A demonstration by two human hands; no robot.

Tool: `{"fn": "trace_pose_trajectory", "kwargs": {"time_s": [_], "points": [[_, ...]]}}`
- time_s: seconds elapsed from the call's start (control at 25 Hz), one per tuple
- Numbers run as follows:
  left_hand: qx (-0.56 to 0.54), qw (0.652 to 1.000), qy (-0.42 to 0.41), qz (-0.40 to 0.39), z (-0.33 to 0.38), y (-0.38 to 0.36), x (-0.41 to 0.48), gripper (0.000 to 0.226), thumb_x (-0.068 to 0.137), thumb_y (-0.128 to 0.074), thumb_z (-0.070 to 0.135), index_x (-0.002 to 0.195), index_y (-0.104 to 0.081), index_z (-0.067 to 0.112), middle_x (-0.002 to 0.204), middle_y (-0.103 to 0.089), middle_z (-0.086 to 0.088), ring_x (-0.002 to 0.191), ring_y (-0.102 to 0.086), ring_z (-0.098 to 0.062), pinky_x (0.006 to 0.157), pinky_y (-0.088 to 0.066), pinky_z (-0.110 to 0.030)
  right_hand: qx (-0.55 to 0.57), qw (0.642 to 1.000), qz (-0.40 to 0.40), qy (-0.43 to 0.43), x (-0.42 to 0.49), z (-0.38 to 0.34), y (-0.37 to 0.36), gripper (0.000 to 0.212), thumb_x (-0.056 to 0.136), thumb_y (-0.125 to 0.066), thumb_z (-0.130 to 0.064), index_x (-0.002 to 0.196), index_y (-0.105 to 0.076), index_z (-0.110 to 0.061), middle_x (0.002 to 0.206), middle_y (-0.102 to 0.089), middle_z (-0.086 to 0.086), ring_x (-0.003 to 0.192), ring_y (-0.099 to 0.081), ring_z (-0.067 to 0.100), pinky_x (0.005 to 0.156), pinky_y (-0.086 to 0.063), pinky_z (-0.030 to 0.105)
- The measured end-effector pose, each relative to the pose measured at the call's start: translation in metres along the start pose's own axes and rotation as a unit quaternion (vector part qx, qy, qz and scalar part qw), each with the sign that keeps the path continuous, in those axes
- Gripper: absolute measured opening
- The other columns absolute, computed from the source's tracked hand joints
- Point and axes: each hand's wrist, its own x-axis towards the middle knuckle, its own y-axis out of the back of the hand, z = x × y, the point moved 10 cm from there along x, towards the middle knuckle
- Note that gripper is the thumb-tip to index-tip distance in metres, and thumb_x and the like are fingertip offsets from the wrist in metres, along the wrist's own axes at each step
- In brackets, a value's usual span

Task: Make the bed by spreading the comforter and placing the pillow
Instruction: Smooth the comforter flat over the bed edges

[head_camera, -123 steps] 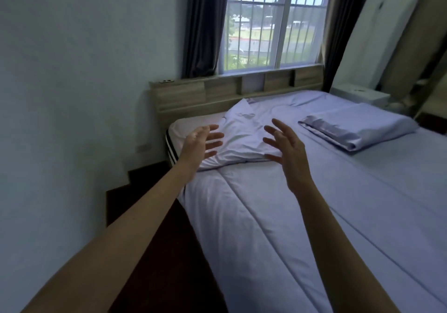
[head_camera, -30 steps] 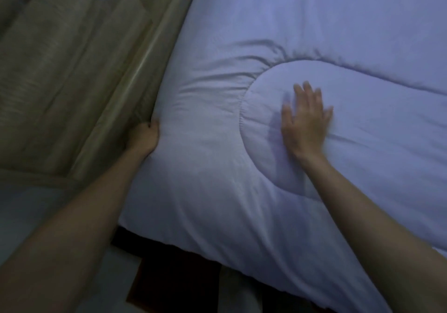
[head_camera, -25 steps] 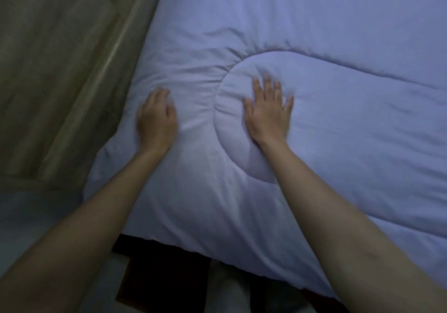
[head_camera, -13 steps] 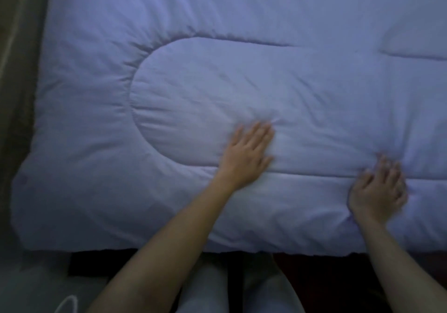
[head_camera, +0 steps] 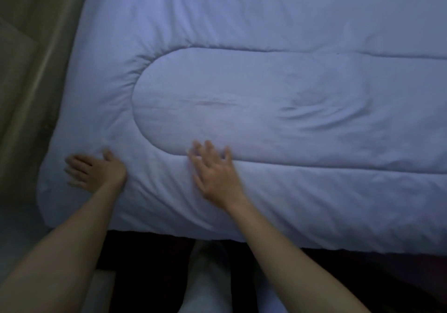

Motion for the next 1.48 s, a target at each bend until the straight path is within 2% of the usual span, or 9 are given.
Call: {"fn": "trace_pose_trajectory", "kwargs": {"time_s": [0.16, 0.44, 0.76, 0.88, 0.96, 1.12, 1.24, 1.36, 1.48], "points": [[-0.005, 0.969, -0.246, 0.028, 0.110, -0.010, -0.082, 0.058, 0.098, -0.035, 0.035, 0.146, -0.029, 0.003, 0.156, -0.022, -0.018, 0.146, -0.016, -0.033, 0.116, -0.006, -0.053, -0.065, 0.998, 0.005, -0.024, -0.041, 0.094, 0.022, 0.051, 0.091, -0.040, -0.039, 0.140, -0.046, -0.029, 0.150, -0.043, 0.001, 0.136, -0.043, 0.025, 0.110, -0.020, 0.054], [-0.003, 0.801, -0.595, -0.072, 0.315, -0.103, -0.375, 0.058, 0.094, -0.026, 0.037, 0.139, -0.044, 0.006, 0.149, -0.040, -0.014, 0.140, -0.036, -0.031, 0.114, -0.019, -0.052, -0.110, 0.934, 0.077, -0.331, -0.209, 0.386, 0.115, 0.055, 0.093, -0.033, -0.039, 0.147, -0.033, -0.027, 0.155, -0.034, 0.002, 0.140, -0.034, 0.027, 0.110, -0.025, 0.054], [0.042, 0.618, -0.772, -0.145, 0.424, -0.161, -0.591, 0.064, 0.094, -0.021, 0.043, 0.149, -0.026, 0.011, 0.158, -0.023, -0.006, 0.147, -0.018, -0.023, 0.118, -0.004, -0.045, -0.070, 0.818, 0.118, -0.559, -0.373, 0.564, 0.167, 0.055, 0.097, -0.024, -0.038, 0.150, -0.024, -0.025, 0.159, -0.024, 0.006, 0.146, -0.022, 0.030, 0.110, -0.015, 0.063], [0.078, 0.680, -0.713, -0.152, 0.453, -0.179, -0.532, 0.060, 0.100, -0.025, 0.041, 0.151, -0.016, 0.012, 0.161, -0.013, -0.004, 0.149, -0.009, -0.020, 0.118, 0.000, -0.044, 0.009, 0.707, 0.205, -0.677, -0.391, 0.589, 0.192, 0.056, 0.093, -0.025, -0.034, 0.147, -0.033, -0.020, 0.159, -0.023, 0.006, 0.146, -0.017, 0.029, 0.111, -0.009, 0.068], [0.093, 0.740, -0.654, -0.126, 0.455, -0.177, -0.465, 0.059, 0.101, -0.023, 0.041, 0.152, -0.014, 0.014, 0.161, -0.010, -0.001, 0.149, -0.006, -0.017, 0.119, -0.001, -0.044, 0.039, 0.683, 0.275, -0.675, -0.352, 0.578, 0.209, 0.061, 0.087, -0.025, -0.038, 0.141, -0.041, -0.015, 0.155, -0.032, 0.008, 0.145, -0.022, 0.029, 0.113, -0.011, 0.063], [0.124, 0.828, -0.537, -0.103, 0.405, -0.156, -0.351, 0.064, 0.099, -0.014, 0.048, 0.153, -0.006, 0.015, 0.162, -0.002, 0.000, 0.149, -0.001, -0.015, 0.119, 0.001, -0.044, 0.128, 0.854, 0.255, -0.435, -0.164, 0.493, 0.197, 0.054, 0.089, -0.038, -0.029, 0.140, -0.045, -0.012, 0.154, -0.035, 0.009, 0.146, -0.021, 0.031, 0.114, -0.013, 0.054], [0.129, 0.890, -0.428, -0.090, 0.357, -0.140, -0.299, 0.070, 0.096, -0.014, 0.052, 0.152, -0.005, 0.010, 0.162, 0.000, -0.004, 0.149, 0.001, -0.020, 0.119, 0.001, -0.049, 0.117, 0.968, 0.020, -0.223, -0.049, 0.393, 0.147, 0.053, 0.096, -0.037, -0.032, 0.147, -0.032, -0.020, 0.160, -0.019, 0.000, 0.149, -0.011, 0.022, 0.117, -0.009, 0.054], [0.113, 0.941, -0.311, -0.066, 0.337, -0.131, -0.285, 0.074, 0.096, -0.019, 0.049, 0.150, -0.007, 0.001, 0.161, -0.001, -0.012, 0.149, 0.001, -0.026, 0.118, 0.001, -0.053, 0.001, 0.988, -0.097, -0.122, -0.044, 0.374, 0.110, 0.054, 0.099, -0.032, -0.042, 0.150, -0.022, -0.030, 0.162, -0.011, -0.007, 0.149, -0.008, 0.018, 0.116, -0.005, 0.054], [0.085, 0.946, -0.306, -0.071, 0.364, -0.125, -0.317, 0.068, 0.098, -0.026, 0.038, 0.147, -0.013, -0.007, 0.158, -0.012, -0.022, 0.147, -0.008, -0.035, 0.118, -0.003, -0.052, -0.014, 0.969, -0.022, -0.244, -0.109, 0.456, 0.133, 0.054, 0.096, -0.029, -0.043, 0.148, -0.028, -0.030, 0.160, -0.022, -0.007, 0.147, -0.021, 0.022, 0.115, -0.012, 0.053]]}}
